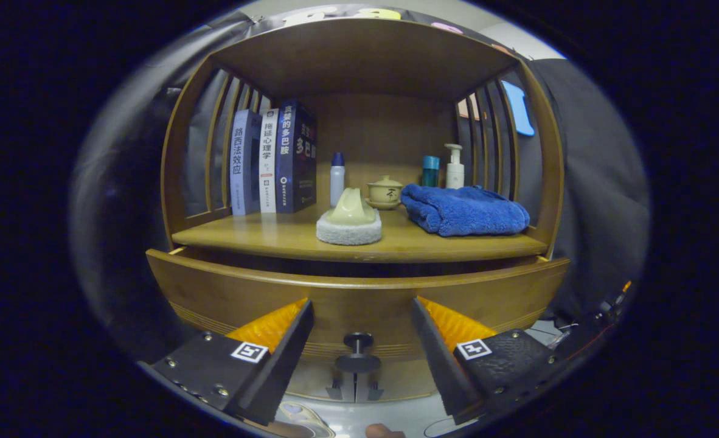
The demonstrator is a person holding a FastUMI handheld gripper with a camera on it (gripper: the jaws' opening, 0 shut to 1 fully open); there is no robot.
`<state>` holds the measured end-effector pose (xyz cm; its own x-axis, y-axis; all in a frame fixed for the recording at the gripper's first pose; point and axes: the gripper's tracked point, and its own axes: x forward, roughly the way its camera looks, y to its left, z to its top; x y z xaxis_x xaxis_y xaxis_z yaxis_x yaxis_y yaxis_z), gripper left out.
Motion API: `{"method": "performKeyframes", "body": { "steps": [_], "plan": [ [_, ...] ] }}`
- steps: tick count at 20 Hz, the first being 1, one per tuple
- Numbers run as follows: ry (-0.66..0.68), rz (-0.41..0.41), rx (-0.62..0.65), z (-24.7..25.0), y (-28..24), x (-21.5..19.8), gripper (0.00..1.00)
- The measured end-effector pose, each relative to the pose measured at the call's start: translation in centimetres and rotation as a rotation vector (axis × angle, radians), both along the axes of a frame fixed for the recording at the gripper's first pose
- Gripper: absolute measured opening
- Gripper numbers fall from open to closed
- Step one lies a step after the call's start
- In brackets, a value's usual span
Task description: Pull open the drawer, take out the items inside it, and place them on the countertop above the cabinet.
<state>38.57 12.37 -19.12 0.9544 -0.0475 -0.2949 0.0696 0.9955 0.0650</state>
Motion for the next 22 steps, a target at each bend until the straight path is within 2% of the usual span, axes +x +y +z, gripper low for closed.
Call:
{"method": "performKeyframes", "body": {
  "steps": [22],
  "plan": [
    [-0.003, -0.009, -0.013, -0.1, 0.4, 2.8, 0.97]
  ]
}}
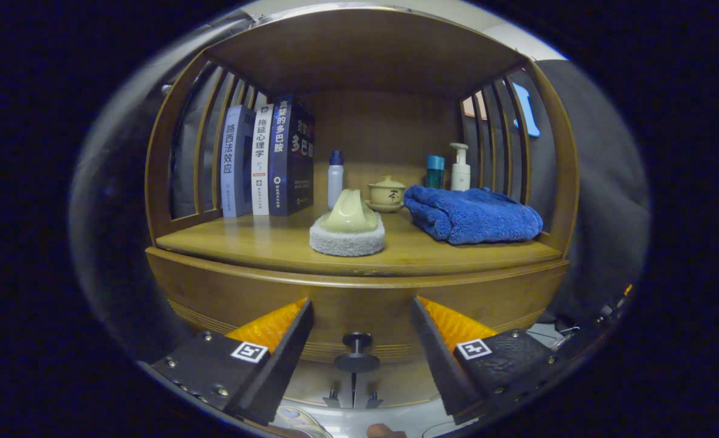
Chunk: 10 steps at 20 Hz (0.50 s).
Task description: Pull open the drawer, take out the items inside it, and place them on the countertop above the cabinet.
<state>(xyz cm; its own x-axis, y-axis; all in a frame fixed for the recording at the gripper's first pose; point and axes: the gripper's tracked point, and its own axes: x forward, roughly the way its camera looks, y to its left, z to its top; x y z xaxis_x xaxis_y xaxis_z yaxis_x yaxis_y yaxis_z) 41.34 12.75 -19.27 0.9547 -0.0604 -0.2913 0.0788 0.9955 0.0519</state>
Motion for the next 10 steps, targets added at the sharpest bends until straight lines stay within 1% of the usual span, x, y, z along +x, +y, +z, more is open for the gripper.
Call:
{"method": "performKeyframes", "body": {
  "steps": [10],
  "plan": [
    [-0.010, -0.015, -0.003, 0.02, 0.32, 0.44, 0.97]
  ]
}}
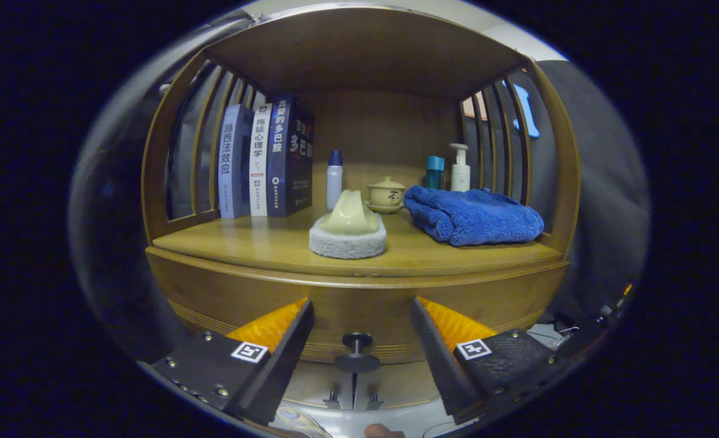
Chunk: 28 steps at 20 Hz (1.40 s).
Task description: Pull open the drawer, take out the items inside it, and place them on the countertop above the cabinet.
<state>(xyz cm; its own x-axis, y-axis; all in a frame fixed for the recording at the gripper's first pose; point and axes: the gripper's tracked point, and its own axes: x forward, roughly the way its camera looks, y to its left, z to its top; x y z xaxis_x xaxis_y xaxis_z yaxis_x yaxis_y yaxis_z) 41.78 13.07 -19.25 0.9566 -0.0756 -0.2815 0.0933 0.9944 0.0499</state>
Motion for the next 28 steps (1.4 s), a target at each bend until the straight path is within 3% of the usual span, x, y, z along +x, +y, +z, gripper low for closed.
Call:
{"method": "performKeyframes", "body": {
  "steps": [8, 16, 28],
  "plan": [
    [0.005, 0.001, -0.006, 0.1, 0.0, -0.1, 0.97],
    [-0.117, -0.015, -0.033, 6.3, -2.6, -0.8, 0.97],
    [-0.246, -0.037, -0.083, 12.4, -10.6, -7.1, 0.97]
  ]
}}
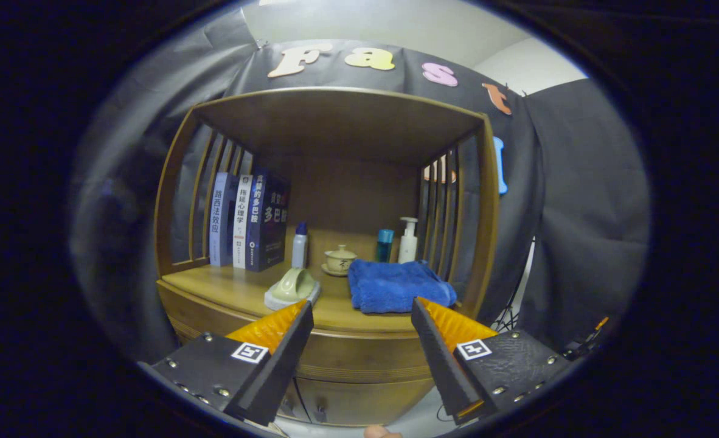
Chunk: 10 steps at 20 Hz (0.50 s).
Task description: Pull open the drawer, take out the items inside it, and place them on the countertop above the cabinet.
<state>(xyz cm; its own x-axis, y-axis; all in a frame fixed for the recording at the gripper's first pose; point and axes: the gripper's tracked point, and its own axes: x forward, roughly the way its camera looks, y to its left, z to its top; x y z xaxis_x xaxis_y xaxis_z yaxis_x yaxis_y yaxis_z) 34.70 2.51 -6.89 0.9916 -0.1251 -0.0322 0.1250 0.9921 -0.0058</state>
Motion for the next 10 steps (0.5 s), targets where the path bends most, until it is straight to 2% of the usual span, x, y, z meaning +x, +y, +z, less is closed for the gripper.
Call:
{"method": "performKeyframes", "body": {
  "steps": [4, 10],
  "plan": [
    [-0.051, -0.009, 0.020, 1.4, -2.6, -1.2, 0.97],
    [-0.098, 0.061, 0.083, 1.8, -6.6, -1.0, 0.97]
  ]
}}
